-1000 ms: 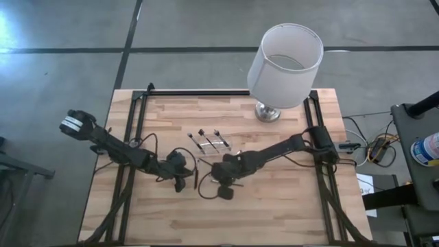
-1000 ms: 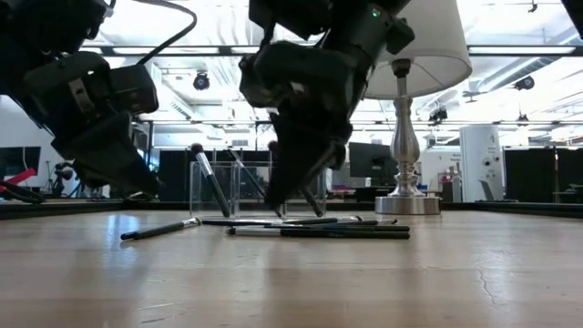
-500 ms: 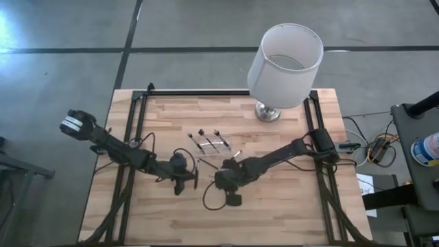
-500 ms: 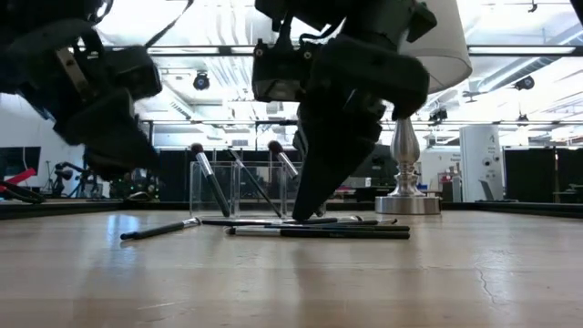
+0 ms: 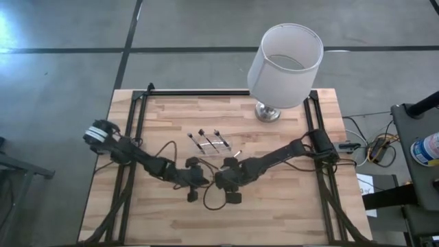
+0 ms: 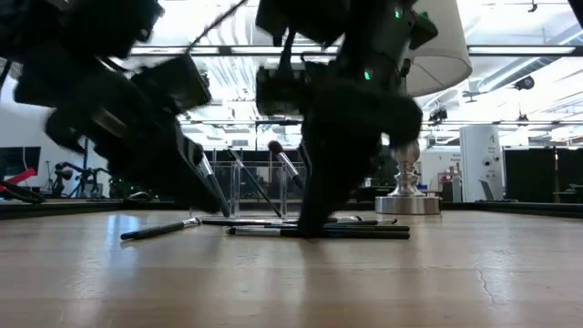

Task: Put items in baskets/containers
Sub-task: Put the eyeshadow brush into the transparent organizer

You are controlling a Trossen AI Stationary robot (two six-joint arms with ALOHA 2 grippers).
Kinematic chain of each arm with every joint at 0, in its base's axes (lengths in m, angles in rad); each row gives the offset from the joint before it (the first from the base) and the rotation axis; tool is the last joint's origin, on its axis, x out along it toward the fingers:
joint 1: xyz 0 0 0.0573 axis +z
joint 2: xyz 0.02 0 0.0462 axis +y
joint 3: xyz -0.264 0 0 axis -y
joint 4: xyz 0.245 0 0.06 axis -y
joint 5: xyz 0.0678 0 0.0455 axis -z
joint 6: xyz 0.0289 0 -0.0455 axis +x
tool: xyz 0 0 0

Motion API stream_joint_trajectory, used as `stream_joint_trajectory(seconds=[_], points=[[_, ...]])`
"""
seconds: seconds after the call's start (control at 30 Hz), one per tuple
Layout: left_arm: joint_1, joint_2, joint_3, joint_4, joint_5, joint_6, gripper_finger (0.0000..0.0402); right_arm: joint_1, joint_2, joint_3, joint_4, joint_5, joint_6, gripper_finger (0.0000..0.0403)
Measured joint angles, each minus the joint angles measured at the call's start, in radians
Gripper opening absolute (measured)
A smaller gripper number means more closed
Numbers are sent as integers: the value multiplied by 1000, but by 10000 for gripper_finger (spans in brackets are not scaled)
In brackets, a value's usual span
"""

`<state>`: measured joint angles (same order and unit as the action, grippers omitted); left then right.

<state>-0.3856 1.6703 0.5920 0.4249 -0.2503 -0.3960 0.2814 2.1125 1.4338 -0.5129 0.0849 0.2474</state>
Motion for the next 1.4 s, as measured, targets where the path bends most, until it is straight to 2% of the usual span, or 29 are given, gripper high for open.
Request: stream_joint_trajectory(seconds=[0.13,0.3,0.37,0.53,0.73,0.9,1.1,1.27,1.4], points=[[-1,20,12,2,-1,-1,0,3,27,4,-8,-2,18,99],[0,14,10,-2,3,-1,0,3,41,3,-8,-32,34,27],[0,10,10,-2,3,-2,0,2,41,3,-6,-32,38,17],[0,10,10,-17,3,-3,0,-4,43,4,11,-33,113,13],[0,-35,9,-115,-7,-5,0,-19,32,0,71,-40,282,12],[0,-123,8,-251,-68,3,0,-25,17,-3,147,5,334,11],[1,-239,8,-406,-133,20,0,-38,14,-5,217,12,381,11],[1,-319,-25,-513,-164,-30,0,-53,10,3,265,21,399,11],[0,-405,-81,-547,-168,-131,0,-62,10,4,263,24,391,11]])
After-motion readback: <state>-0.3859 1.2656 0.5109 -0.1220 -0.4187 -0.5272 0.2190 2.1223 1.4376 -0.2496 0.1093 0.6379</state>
